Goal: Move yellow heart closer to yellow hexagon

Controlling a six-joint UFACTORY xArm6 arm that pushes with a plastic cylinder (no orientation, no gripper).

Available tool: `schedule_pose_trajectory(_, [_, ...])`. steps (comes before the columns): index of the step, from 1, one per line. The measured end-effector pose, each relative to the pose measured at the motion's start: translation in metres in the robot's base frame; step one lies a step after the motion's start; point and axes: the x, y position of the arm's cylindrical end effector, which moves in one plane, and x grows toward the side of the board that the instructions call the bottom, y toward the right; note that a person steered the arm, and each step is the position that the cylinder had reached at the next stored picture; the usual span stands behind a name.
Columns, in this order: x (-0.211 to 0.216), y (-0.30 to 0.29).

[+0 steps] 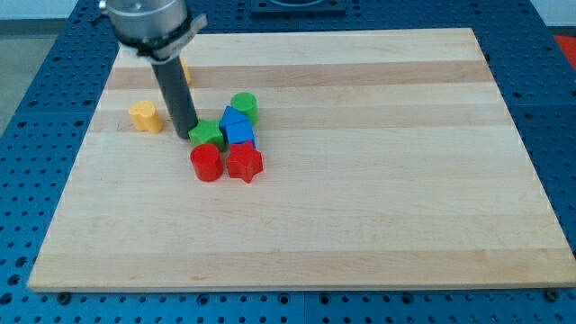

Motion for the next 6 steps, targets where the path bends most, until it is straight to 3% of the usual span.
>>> schedule_pose_trajectory(2, [0.002,-0.085])
schedule_pose_trajectory(3, [-0.048,-0.069])
schedule_pose_trajectory(4, [-0.063,-0.056])
schedule_pose_trajectory(6, [-0.027,-0.030])
